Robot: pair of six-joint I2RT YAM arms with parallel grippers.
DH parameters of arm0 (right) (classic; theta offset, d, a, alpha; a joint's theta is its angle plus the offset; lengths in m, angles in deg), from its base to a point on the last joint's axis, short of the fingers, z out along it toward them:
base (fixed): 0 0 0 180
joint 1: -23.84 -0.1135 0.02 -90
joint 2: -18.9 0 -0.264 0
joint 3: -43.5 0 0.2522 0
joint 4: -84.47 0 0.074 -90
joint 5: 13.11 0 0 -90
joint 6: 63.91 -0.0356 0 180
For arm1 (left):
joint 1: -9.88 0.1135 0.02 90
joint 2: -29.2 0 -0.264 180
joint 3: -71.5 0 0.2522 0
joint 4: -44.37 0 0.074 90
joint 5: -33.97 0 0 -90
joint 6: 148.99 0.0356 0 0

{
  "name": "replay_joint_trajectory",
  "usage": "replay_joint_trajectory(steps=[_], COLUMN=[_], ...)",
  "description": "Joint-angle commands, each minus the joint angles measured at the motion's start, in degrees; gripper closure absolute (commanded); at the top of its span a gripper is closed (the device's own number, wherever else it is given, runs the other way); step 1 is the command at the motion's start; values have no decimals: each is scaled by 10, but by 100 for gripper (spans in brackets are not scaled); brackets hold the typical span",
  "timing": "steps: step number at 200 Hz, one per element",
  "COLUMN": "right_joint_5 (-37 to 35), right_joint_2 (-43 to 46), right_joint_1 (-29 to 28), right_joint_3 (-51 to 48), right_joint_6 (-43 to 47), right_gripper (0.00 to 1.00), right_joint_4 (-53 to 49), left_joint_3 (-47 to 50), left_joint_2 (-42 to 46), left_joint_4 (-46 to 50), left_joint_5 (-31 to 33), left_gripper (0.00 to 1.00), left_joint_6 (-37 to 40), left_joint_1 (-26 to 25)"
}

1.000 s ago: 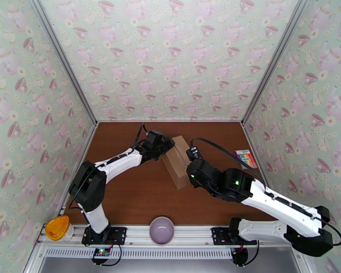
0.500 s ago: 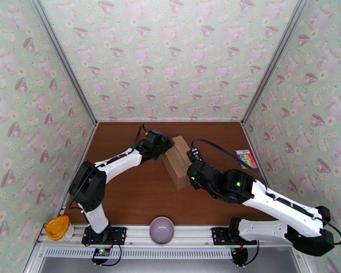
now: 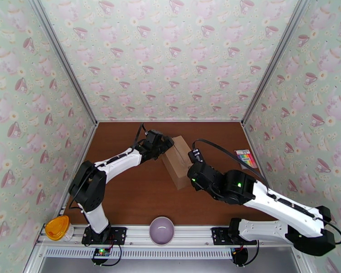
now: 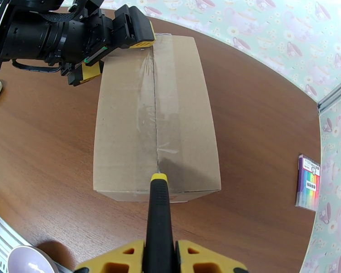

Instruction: Unpack the express box

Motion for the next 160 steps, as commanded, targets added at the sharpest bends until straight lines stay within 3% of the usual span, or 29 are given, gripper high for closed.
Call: replay_joint_trajectory(steps=[1,160], right_joint_5=[16,17], right_joint_2=[12,24], right_joint_1=[-6,-8], right_joint_3=[-7,10], right_joint_6=[-13,-17], right_gripper=[100,100], right_joint_4=[-85,-87], left_joint_3=[4,5], left_joint_2=[-29,-32], left_joint_4=[63,61], left_joint_5=[56,56], left_gripper=[4,4], left_joint_6=[-6,-10], left_joint_1=[23,25])
